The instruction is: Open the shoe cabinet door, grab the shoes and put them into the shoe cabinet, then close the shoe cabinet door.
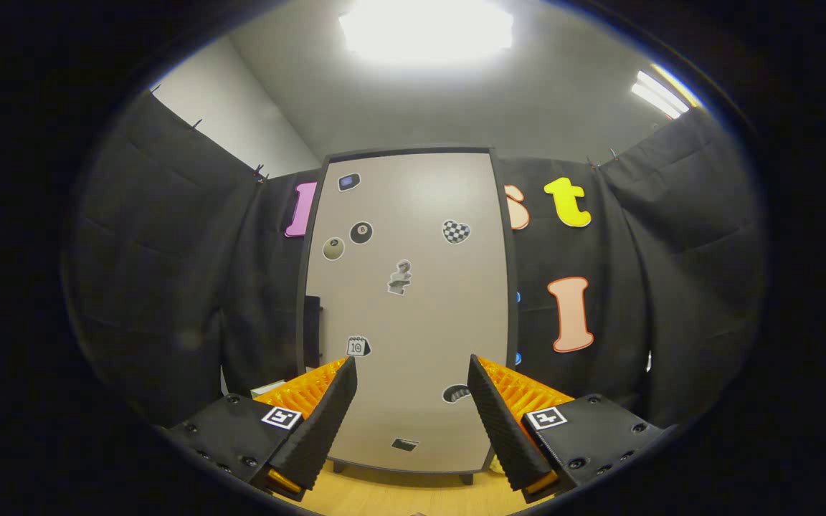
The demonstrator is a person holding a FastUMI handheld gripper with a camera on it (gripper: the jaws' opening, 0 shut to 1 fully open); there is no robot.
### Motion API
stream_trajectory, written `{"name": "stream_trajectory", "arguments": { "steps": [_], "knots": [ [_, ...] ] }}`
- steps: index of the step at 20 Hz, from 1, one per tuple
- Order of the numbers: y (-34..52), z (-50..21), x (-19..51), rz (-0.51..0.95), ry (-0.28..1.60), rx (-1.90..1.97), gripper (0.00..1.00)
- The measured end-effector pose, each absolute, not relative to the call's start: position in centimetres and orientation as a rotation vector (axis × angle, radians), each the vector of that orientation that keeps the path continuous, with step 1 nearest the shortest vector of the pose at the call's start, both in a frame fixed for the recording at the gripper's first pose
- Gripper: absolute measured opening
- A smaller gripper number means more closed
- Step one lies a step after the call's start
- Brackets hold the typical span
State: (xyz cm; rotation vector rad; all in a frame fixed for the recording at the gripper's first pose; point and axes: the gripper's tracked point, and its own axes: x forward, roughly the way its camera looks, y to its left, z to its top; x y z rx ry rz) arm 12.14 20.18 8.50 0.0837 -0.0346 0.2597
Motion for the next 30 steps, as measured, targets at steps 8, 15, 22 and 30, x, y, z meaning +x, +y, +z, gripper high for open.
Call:
{"name": "stream_trajectory", "arguments": {
  "steps": [8, 15, 22, 30],
  "knots": [
    [29.0, 10.3, 16.8, 0.333, -0.057, 0.065, 0.98],
    [34.6, 10.0, 21.1, 0.349, -0.049, 0.035, 0.98],
    [38.2, 6.9, 25.1, 0.343, 0.043, 0.05, 0.97],
    [40.2, 4.7, 28.3, 0.303, 0.128, 0.071, 0.73]
  ]
}}
